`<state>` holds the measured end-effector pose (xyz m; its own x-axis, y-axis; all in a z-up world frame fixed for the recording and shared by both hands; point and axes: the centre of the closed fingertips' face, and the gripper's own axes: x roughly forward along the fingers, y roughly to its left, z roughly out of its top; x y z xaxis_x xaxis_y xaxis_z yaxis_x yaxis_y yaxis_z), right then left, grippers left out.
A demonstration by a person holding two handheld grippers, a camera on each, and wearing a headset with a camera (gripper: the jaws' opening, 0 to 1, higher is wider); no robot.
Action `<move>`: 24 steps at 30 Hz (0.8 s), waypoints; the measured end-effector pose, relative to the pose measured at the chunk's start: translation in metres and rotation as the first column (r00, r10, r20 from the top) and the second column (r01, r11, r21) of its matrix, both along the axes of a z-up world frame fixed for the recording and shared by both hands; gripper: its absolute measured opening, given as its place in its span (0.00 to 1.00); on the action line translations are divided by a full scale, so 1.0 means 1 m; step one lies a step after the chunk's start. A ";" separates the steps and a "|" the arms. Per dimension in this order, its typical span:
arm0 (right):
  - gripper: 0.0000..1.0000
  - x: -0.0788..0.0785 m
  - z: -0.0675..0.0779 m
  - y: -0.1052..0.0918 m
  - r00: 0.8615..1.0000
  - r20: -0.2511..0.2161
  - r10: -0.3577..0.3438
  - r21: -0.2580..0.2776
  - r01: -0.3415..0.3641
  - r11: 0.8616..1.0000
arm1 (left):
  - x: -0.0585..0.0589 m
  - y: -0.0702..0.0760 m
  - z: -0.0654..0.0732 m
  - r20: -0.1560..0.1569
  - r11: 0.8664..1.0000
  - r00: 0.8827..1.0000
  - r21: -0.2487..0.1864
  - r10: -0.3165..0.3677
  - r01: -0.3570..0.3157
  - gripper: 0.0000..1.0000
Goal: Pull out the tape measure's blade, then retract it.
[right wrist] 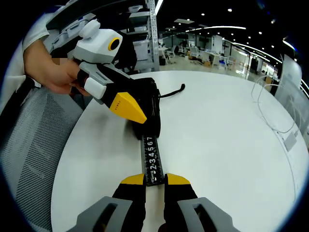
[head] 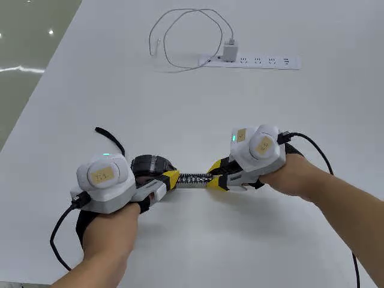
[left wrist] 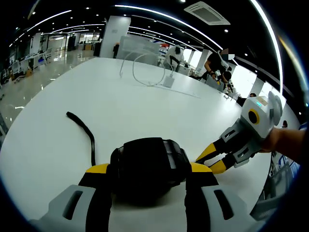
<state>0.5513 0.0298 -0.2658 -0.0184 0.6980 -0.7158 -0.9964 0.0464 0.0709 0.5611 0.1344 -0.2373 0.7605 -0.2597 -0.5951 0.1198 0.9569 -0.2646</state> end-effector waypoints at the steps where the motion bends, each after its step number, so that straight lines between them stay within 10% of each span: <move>1: 0.09 -0.001 0.000 0.002 1.000 0.000 0.001 0.002 -0.001 1.000 | 0.000 0.000 0.000 -0.001 1.000 1.000 -0.003 0.002 -0.002 0.57; 24: 0.10 -0.004 0.001 0.037 1.000 -0.023 0.011 0.038 -0.010 0.999 | 0.001 0.001 0.000 -0.004 1.000 1.000 -0.023 0.002 -0.002 0.57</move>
